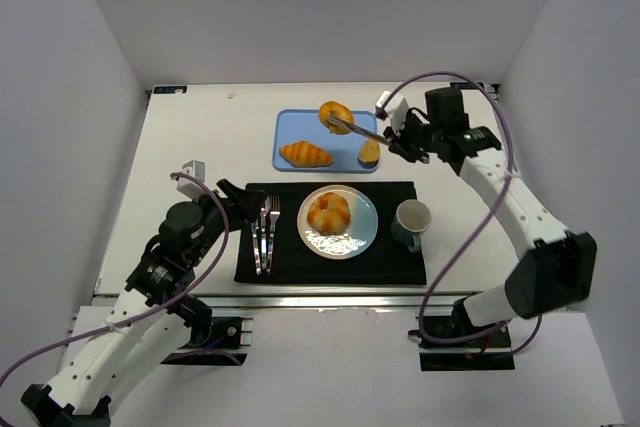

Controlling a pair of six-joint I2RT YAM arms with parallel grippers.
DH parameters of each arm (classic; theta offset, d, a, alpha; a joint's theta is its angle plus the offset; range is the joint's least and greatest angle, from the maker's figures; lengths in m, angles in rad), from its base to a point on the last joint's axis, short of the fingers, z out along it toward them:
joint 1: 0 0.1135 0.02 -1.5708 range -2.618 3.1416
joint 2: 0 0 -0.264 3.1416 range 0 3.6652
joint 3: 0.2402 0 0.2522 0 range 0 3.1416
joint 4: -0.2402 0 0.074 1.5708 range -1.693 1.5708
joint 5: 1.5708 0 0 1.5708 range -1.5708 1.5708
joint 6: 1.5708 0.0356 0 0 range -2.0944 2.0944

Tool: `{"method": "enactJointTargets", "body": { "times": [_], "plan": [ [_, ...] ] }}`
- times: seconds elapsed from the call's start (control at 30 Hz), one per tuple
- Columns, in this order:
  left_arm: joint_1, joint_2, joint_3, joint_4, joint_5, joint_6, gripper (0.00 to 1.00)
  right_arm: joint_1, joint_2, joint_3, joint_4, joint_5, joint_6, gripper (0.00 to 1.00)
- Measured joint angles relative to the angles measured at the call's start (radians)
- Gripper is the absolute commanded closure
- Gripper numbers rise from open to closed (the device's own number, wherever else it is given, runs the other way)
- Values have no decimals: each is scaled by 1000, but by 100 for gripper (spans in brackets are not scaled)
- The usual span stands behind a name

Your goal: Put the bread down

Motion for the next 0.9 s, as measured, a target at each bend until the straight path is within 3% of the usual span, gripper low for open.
{"method": "enactJointTargets", "body": {
  "times": [0.27,0.57,0.9],
  "plan": [
    [0,-13,0,-1,0,0,29,1,-198,-114,-186,-174,-170,98],
    [0,-10,0,0,0,0,29,1,-269,-193,-394,-201,-341,88],
    [0,-10,0,0,1,0,29,9,-279,-218,-457,-202,-434,64]
  ]
}}
